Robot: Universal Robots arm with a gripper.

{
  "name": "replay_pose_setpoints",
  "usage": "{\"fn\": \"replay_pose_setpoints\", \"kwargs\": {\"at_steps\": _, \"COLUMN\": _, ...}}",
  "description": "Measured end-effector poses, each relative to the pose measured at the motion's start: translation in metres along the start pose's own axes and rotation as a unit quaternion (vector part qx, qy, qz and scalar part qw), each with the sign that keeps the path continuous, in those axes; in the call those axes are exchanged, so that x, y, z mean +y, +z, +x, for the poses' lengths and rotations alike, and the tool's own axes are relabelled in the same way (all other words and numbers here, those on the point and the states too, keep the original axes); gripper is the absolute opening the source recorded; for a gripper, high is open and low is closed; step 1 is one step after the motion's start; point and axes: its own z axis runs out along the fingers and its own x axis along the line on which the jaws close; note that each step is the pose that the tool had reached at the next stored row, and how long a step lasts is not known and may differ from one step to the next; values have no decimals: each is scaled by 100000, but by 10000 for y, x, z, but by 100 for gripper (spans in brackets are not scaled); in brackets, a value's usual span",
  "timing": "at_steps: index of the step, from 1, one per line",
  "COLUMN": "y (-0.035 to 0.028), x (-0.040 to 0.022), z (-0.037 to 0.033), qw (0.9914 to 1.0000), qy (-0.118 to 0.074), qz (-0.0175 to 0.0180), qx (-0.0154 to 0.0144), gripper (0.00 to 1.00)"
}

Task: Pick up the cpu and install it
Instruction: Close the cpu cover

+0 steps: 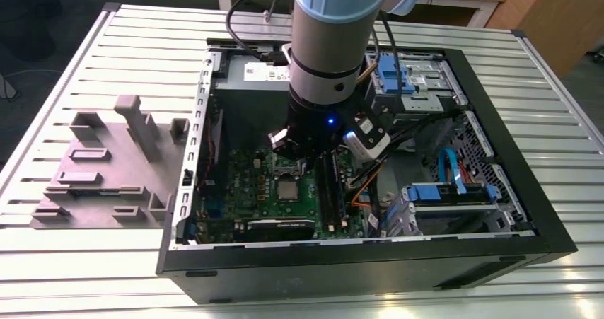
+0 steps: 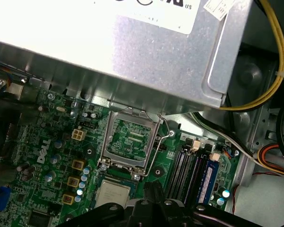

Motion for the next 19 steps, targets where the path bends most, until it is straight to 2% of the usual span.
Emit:
{"fn": "replay_pose_setpoints", "kwargs": {"at_steps": 3, "y": 2, "x": 0, "z": 0, "qw": 99999, "qy": -458, "qz": -14, "qx": 7, "gripper": 10}}
{"fn": "replay_pose_setpoints", "kwargs": {"at_steps": 8, "y": 6, "x": 0, "z": 0, "qw": 99935, "qy": -3602, "qz": -77, "qx": 20, "gripper": 10}}
{"fn": "replay_pose_setpoints", "kwargs": {"at_steps": 9, "y": 7, "x": 0, "z": 0, "qw": 99916, "qy": -4098, "qz": -229, "qx": -77, "gripper": 10}}
{"fn": "replay_pose_setpoints", "kwargs": {"at_steps": 12, "y": 11, "x": 0, "z": 0, "qw": 99896, "qy": -4291, "qz": -1456, "qx": -523, "gripper": 10}}
{"fn": "replay_pose_setpoints", "kwargs": {"at_steps": 13, "y": 17, "x": 2, "z": 0, "qw": 99893, "qy": -4285, "qz": -1610, "qx": -583, "gripper": 10}}
{"fn": "replay_pose_setpoints", "kwargs": {"at_steps": 16, "y": 36, "x": 23, "z": -7, "qw": 99892, "qy": -4284, "qz": -1688, "qx": -605, "gripper": 10}}
{"fn": "replay_pose_setpoints", "kwargs": {"at_steps": 19, "y": 57, "x": 83, "z": -25, "qw": 99892, "qy": -4285, "qz": -1688, "qx": -605, "gripper": 10}}
